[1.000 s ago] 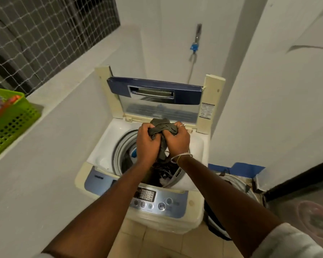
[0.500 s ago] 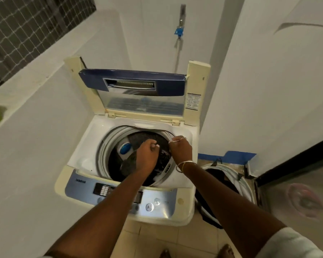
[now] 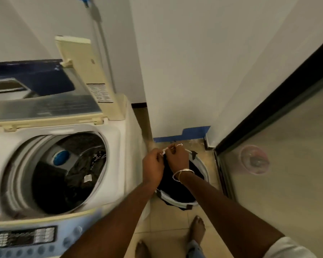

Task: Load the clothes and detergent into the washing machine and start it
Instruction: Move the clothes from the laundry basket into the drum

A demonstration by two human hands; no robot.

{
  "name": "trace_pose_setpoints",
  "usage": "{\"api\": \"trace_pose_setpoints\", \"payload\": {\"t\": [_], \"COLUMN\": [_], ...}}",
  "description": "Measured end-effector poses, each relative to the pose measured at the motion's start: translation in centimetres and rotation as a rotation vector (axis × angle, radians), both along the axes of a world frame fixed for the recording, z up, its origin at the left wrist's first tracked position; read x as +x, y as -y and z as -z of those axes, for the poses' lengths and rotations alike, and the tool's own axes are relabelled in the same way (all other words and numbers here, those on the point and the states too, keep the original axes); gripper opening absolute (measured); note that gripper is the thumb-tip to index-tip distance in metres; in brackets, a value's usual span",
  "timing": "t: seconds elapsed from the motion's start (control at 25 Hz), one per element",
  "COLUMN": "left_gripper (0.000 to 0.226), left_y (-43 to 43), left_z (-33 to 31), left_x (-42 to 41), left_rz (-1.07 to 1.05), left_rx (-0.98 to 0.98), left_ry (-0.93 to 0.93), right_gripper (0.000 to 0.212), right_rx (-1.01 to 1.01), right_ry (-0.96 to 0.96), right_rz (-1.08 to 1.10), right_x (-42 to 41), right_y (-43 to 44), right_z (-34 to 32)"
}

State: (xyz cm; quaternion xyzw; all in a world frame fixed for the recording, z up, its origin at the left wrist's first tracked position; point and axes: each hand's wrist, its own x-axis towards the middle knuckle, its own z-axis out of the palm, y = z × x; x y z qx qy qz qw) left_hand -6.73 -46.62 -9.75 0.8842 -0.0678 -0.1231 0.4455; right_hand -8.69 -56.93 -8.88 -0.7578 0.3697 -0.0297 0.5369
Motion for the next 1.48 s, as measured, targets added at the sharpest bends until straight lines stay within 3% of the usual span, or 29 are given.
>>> {"api": "trace_pose_setpoints", "payload": {"t": [0.4,0.52,0.64,0.72,0.88,1.04,1.16,1.28,1.48], "left_gripper": [0.025,0.05,0.095,0.121,0.123,0.095,0.06,0.035,0.024], "left_y": [8.1,8.2,6.4,5.3,5.0,5.7,5.6,5.5,5.1], "left_z": [20.9,27.6,35.4,39.7,44.1,46.3,45.5,42.2,34.1], "left_x": [-0.6,1.5,3.6,4.1,4.4,4.5,4.3,3.9,3.7], "left_rz": [0.103,0.269,0.455,0.519,0.493,0.496,0.517,0.55,0.404], "left_rx": [0.206,0.407,0.658,0.771,0.775,0.764,0.735,0.701,0.523], "left_ry": [-0.231,-0.303,-0.182,-0.183,-0.242,-0.195,-0.103,-0.127,-0.138], "right_gripper": [0.02,0.051,0.1,0.124,0.141,0.12,0.076,0.033,0.019], "right_rx": [0.048,-0.037,-0.28,-0.418,-0.405,-0.499,-0.47,-0.49,-0.362], "right_ry": [-0.329,-0.371,-0.49,-0.518,-0.593,-0.615,-0.565,-0.484,-0.379], "right_rz": [-0.175,-0.34,-0.651,-0.746,-0.724,-0.722,-0.712,-0.739,-0.552], "right_x": [-1.8,-1.7,-1.3,-0.7,0.5,1.2,0.6,-0.3,-2.2], "right_y": [9.4,10.8,11.3,10.8,9.0,8.5,9.3,9.7,8.7], "right_z": [22.4,29.7,35.8,39.6,45.0,47.1,46.4,43.5,35.4]}}
